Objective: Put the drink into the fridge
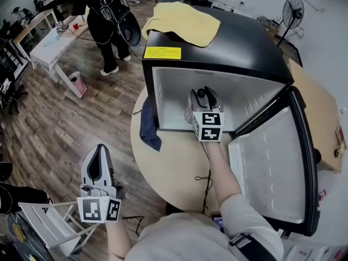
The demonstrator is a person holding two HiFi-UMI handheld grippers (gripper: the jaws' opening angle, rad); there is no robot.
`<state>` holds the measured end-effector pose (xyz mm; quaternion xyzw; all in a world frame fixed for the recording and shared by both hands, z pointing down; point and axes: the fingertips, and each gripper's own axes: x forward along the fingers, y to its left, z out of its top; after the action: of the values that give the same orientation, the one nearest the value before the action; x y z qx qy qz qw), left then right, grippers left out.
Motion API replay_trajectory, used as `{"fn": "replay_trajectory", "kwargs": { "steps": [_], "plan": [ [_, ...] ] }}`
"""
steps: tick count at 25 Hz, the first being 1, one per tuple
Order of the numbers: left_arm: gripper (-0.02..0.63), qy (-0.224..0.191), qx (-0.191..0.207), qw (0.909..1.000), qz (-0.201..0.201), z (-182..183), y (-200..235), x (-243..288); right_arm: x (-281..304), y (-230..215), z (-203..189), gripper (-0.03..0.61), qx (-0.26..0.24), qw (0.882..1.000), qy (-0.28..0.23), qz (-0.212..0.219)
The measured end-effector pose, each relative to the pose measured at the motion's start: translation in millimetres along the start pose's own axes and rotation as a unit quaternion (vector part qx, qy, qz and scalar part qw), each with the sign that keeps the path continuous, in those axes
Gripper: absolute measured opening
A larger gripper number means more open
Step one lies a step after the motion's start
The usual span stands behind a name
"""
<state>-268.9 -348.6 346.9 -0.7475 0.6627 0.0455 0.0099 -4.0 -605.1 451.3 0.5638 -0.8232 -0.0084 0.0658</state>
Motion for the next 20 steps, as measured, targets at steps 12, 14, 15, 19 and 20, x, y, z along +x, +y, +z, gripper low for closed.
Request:
{"fn": "replay_trajectory", "kwargs": {
  "steps": [12,14,15,19,20],
  "plan": [
    [0.008,-0.027,-0.003,0.999,-0.036,17,-26,-3,-76,6,36,0.011,0.014,0.999,-0.043,-0.002],
    [0.008,-0.029,-0.004,0.9986,-0.045,18,-31,-3,-90,7,37,0.011,0.023,0.999,-0.043,-0.003],
    [0.008,-0.029,-0.004,0.9984,-0.049,19,-33,-2,-97,8,37,0.011,0.026,0.999,-0.044,-0.004],
    [0.008,-0.032,-0.006,0.9974,-0.065,22,-43,-2,-126,12,41,0.011,0.029,0.998,-0.047,-0.007],
    [0.008,-0.033,-0.007,0.9971,-0.068,22,-45,-2,-133,13,42,0.011,0.03,0.998,-0.047,-0.007]
  ]
}}
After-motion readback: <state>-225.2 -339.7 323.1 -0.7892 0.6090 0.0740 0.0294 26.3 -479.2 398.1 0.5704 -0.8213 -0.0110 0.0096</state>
